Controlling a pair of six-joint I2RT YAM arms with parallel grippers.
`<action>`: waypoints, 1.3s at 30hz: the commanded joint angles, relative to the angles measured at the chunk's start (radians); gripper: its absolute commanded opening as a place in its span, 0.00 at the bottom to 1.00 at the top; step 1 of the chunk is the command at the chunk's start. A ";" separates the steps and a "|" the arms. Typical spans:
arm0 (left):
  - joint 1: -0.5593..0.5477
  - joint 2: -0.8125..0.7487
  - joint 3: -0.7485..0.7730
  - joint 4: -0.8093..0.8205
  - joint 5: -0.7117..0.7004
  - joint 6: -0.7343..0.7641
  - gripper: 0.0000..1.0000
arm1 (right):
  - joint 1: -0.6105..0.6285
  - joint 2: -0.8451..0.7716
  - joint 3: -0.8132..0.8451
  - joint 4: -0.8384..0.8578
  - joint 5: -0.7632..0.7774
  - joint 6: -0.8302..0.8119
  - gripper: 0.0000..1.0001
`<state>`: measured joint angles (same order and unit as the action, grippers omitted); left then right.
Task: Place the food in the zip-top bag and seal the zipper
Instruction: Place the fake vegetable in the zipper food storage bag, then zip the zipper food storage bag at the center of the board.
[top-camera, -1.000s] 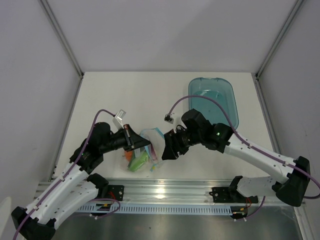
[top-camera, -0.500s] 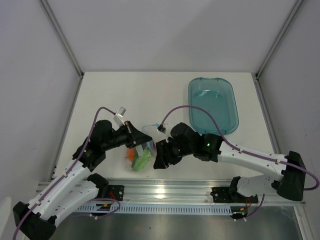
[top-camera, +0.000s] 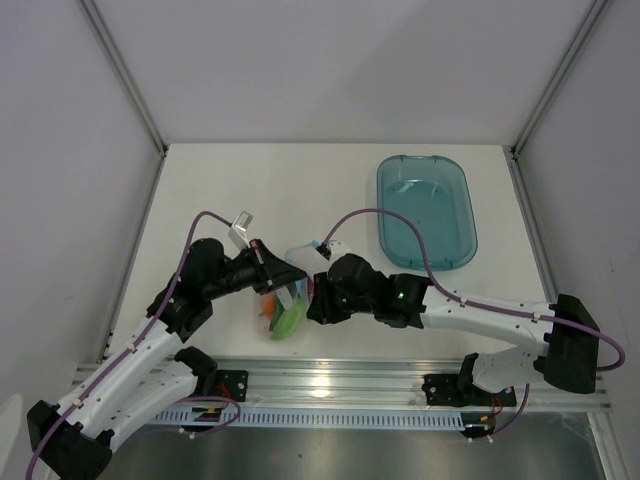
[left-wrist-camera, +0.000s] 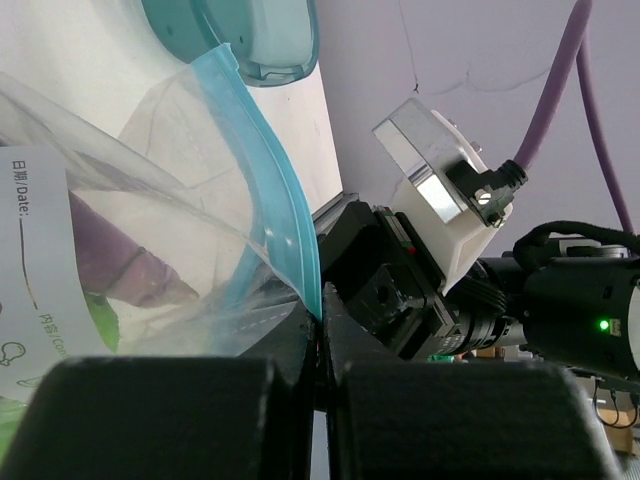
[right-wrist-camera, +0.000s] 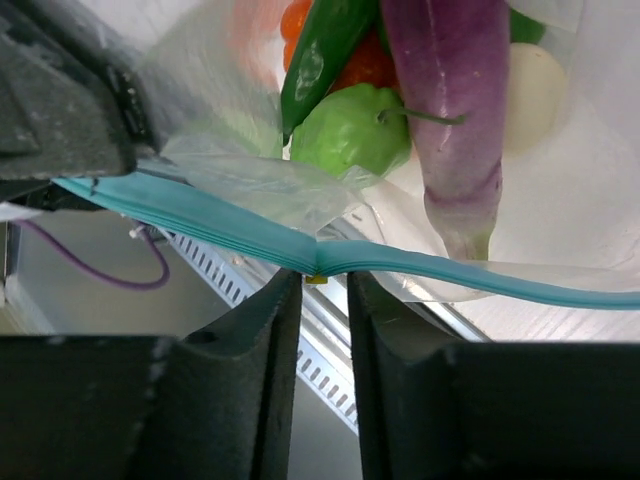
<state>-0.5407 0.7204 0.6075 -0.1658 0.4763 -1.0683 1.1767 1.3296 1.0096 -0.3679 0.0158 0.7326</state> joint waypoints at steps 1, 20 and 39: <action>0.004 0.001 -0.002 0.068 0.030 -0.021 0.01 | 0.020 0.002 -0.003 0.020 0.160 0.022 0.26; 0.004 0.019 -0.021 0.107 0.035 -0.038 0.01 | 0.150 -0.015 -0.045 0.035 0.395 0.031 0.28; 0.004 0.002 -0.038 0.097 0.033 -0.044 0.01 | 0.156 -0.013 -0.088 0.216 0.435 -0.041 0.06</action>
<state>-0.5407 0.7368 0.5758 -0.1062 0.4847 -1.0992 1.3258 1.3293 0.9218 -0.2241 0.3962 0.7124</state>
